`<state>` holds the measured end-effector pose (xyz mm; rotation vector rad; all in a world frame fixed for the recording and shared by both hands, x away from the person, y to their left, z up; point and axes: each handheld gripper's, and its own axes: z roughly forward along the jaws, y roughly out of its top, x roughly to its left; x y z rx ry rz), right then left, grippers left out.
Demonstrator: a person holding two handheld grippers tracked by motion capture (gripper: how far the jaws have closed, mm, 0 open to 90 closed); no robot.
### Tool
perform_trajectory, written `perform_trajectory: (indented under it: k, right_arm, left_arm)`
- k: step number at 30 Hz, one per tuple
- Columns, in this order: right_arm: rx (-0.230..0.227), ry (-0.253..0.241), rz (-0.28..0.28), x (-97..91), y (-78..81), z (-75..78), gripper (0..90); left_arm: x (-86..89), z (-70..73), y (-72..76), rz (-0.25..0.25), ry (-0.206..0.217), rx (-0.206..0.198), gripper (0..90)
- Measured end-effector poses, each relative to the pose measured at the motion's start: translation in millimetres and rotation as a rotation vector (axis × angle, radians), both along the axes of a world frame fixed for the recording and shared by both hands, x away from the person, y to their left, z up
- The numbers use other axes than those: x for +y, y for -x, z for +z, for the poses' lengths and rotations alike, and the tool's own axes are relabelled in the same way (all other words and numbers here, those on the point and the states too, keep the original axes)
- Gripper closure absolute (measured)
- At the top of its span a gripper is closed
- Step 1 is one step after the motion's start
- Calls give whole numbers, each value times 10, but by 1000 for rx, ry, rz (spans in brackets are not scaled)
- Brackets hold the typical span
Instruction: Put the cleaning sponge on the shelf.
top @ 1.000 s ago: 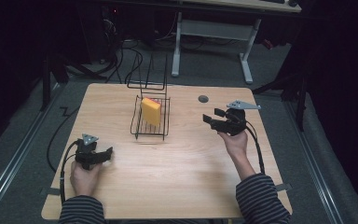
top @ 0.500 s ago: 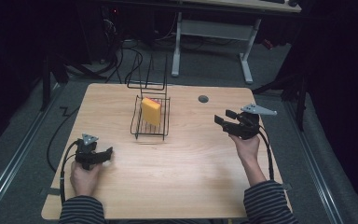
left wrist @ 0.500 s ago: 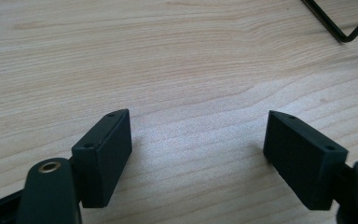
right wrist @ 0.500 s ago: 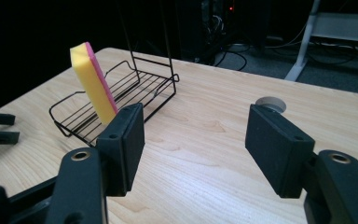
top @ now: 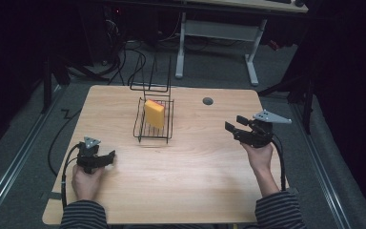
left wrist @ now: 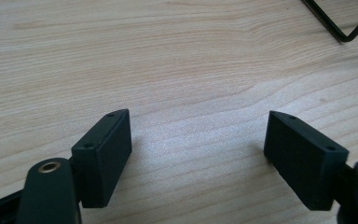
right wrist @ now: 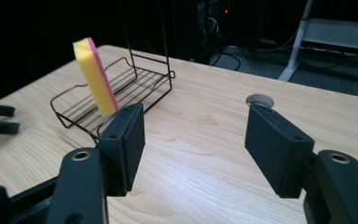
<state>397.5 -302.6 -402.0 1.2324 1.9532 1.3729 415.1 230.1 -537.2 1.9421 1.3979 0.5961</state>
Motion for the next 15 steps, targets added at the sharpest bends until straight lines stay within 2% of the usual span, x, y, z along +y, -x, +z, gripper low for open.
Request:
perform_trajectory:
  k: [7, 10, 12, 15]
  right_arm:
    - [0, -9, -18, -121, 151, -49, 388]
    - [-11, -38, -27, -186, 224, -86, 391]
    - [-17, -32, -39, -224, 252, -116, 392]
    - [-11, -51, -52, -266, 277, -156, 392]
  left_arm:
    - [0, 0, 0, 0, 0, 0, 234]
    - [1, 0, -1, 0, 1, 0, 235]
    - [1, 0, -1, 0, 1, 0, 236]
    - [1, 0, -1, 0, 1, 0, 236]
